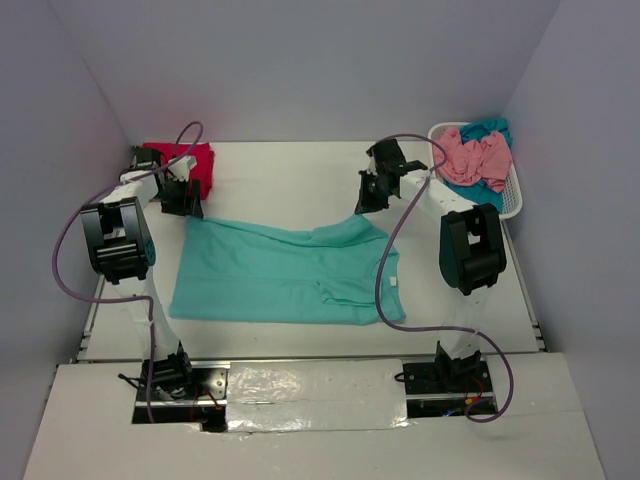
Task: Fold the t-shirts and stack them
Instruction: Fold the other side of the tshirt into a rectangle
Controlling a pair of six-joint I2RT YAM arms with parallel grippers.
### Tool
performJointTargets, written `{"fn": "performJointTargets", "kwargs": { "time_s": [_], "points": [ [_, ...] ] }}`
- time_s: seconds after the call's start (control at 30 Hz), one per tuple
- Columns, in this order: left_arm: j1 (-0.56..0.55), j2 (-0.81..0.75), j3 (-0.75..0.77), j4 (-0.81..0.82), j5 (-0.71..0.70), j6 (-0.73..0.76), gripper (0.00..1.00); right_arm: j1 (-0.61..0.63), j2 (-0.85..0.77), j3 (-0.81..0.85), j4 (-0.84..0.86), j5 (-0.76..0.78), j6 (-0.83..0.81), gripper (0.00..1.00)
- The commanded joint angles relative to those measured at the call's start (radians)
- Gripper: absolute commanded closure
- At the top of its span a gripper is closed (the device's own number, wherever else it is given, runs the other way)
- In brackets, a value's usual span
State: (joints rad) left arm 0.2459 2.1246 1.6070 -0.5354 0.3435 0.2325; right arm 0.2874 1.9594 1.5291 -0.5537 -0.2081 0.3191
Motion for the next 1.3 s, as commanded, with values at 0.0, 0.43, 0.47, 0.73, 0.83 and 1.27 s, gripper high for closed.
{"fn": "performJointTargets", "kwargs": {
  "time_s": [0.0,0.43,0.47,0.73,0.83,1.27],
  "points": [
    [-0.008,0.027,0.065,-0.101,0.034,0.033,0.32,-0.005,-0.063,-0.006,0.012,-0.014,-0.015,1.0],
    [0.001,-0.035,0.039,-0.107,0.251,0.09,1.0,-0.002,-0.123,-0.013,-0.028,-0.011,-0.02,1.0],
    [0.003,-0.058,0.028,-0.094,0.259,0.126,1.0,-0.004,-0.145,-0.036,-0.025,-0.017,-0.015,1.0],
    [0.009,-0.366,-0.269,-0.239,0.316,0.588,1.0,-0.001,-0.44,-0.435,0.009,-0.022,0.02,1.0],
    [0.009,-0.42,-0.38,-0.29,0.293,0.706,1.0,-0.004,-0.503,-0.547,0.04,-0.04,0.058,1.0],
    [0.024,-0.39,-0.463,-0.327,0.141,0.85,1.0,0.024,-0.524,-0.655,0.107,-0.074,0.109,1.0]
  ]
}}
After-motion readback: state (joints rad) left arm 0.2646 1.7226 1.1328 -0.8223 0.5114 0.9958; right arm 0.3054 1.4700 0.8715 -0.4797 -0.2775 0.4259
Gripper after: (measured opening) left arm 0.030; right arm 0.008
